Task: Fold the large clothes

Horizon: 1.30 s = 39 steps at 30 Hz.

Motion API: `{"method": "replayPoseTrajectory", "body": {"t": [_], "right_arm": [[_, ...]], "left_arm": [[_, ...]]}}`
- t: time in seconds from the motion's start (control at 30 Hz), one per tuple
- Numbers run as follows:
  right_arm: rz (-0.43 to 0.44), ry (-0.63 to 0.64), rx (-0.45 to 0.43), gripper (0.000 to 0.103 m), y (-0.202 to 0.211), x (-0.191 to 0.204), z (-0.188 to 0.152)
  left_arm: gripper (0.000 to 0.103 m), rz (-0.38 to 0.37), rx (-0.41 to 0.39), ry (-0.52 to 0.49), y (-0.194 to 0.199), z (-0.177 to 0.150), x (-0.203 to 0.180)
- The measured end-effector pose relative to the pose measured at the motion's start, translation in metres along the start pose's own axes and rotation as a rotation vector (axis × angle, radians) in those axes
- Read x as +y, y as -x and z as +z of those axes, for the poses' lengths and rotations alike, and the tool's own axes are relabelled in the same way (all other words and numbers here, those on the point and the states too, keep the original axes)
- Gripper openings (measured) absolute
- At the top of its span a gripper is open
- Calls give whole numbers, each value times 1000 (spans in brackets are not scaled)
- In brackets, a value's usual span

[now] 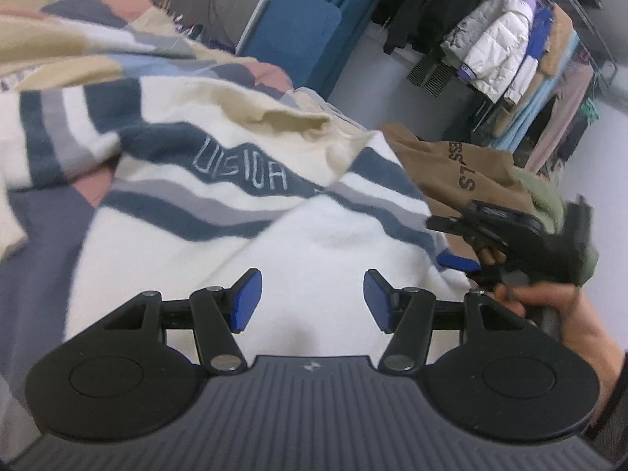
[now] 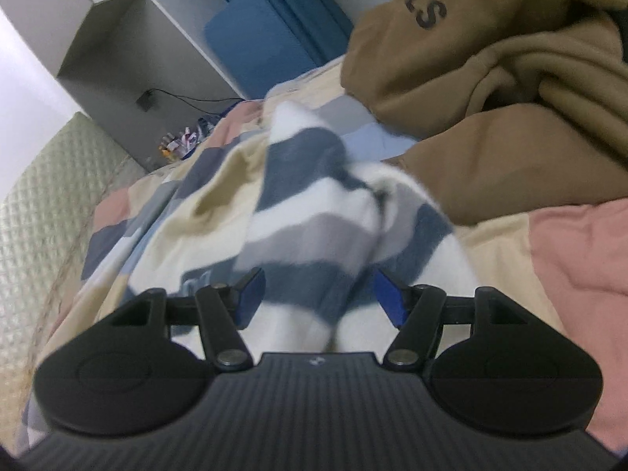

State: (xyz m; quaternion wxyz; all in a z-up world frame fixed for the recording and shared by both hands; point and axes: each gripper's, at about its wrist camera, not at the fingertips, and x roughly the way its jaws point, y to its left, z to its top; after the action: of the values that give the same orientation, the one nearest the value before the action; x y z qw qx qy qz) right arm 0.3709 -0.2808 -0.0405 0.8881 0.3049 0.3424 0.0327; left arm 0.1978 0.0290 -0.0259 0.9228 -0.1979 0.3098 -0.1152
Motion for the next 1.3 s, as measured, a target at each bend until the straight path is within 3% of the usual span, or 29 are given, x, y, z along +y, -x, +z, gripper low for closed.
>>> {"method": "replayPoseTrajectory", "body": {"t": [0.17,0.23,0.3,0.43,0.57,0.87,0.97,1.03,1.1,1.17,1.3], "right_arm": [[-12,55,-3,61,-46,-4,8],[-4,80,-41,36,-52,-5,12],[9,83,-75,22,-53,-9,18],[-17,90,-190,17,-44,-16,33],[-59,15,-227,17,-49,-39,46],[-63,53,-206,22,-42,-34,47],[-102,128,-183,32,-20,-21,39],[-105,192,-183,49,-2,-12,31],[-92,233,-189,59,15,-4,22],[-94,275,-190,60,29,9,13],[-7,333,-175,60,46,40,-5]], "left_arm": [[63,-16,-7,-34,-12,0,-3],[63,-34,-2,-29,-18,-1,-3],[63,-37,3,-31,-22,-2,-4],[63,-67,25,-32,-31,-5,-5],[63,-68,53,-54,-40,-11,-6],[63,-50,114,-34,-60,-19,3],[63,-36,121,-33,-59,-18,1],[63,-22,124,-39,-56,-18,-2],[63,-8,125,-49,-51,-17,-6],[63,3,122,-56,-46,-17,-8],[63,39,123,-70,-39,-19,-10]]}}
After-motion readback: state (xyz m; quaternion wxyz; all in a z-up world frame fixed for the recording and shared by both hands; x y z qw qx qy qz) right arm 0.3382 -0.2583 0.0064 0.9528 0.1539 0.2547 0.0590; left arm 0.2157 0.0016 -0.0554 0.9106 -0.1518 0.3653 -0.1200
